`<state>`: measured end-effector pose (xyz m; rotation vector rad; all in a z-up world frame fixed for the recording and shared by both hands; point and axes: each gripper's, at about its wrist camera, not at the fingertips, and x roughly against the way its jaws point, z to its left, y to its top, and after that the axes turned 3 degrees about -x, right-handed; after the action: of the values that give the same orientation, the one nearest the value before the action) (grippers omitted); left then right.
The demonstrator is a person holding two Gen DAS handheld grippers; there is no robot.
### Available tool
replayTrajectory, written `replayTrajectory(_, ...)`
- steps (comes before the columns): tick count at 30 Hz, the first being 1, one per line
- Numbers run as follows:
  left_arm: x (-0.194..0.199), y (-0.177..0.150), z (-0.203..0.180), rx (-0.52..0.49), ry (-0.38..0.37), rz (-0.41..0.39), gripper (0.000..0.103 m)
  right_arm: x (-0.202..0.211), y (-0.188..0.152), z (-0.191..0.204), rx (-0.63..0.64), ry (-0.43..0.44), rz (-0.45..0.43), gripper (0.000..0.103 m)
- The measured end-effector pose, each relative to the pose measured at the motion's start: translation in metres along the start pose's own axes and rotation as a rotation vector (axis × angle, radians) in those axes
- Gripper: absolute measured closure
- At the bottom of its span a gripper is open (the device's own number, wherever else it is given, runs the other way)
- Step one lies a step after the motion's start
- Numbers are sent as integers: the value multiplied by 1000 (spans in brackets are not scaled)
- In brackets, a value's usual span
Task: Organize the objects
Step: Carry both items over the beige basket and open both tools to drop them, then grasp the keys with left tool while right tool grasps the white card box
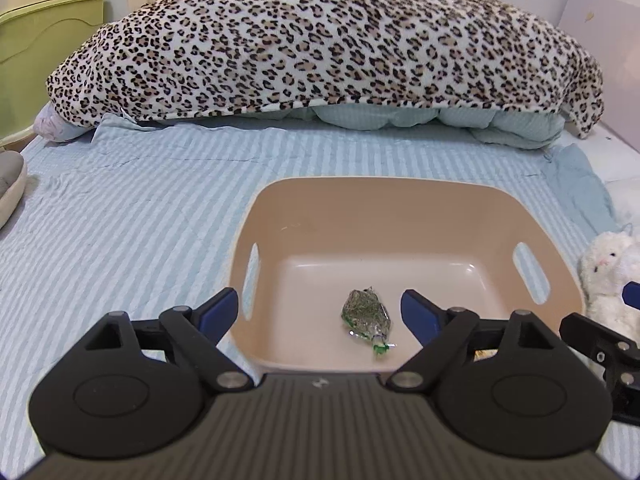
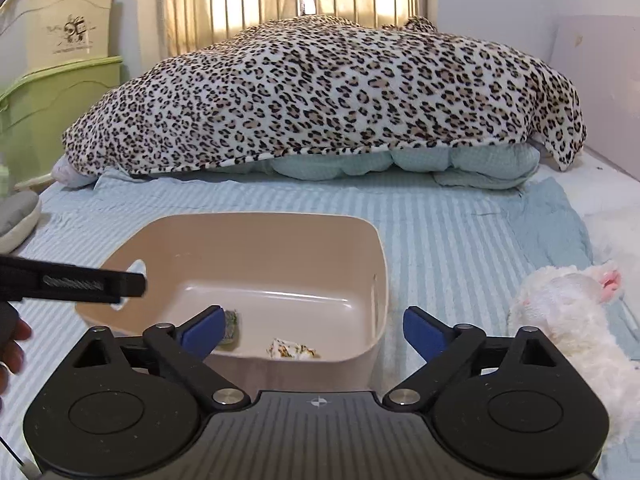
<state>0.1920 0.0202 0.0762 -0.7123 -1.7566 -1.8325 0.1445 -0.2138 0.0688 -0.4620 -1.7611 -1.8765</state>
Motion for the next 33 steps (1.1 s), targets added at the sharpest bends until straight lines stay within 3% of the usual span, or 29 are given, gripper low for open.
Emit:
replayTrajectory(6, 29, -10, 12, -25, -26, -14, 13, 8, -13, -10, 9, 0, 47, 2)
replayTrajectory(11, 32, -27, 24, -8, -63, 47, 12, 3, -30, -21, 36, -41, 112, 2)
replayTrajectory(22, -14, -68, 24, -93, -4, 172, 12, -36, -75, -29, 98, -75, 314, 2)
replayTrajectory(33, -36, -88, 3, -188, -61, 130, 12, -63, -98, -4, 151, -41, 340, 2)
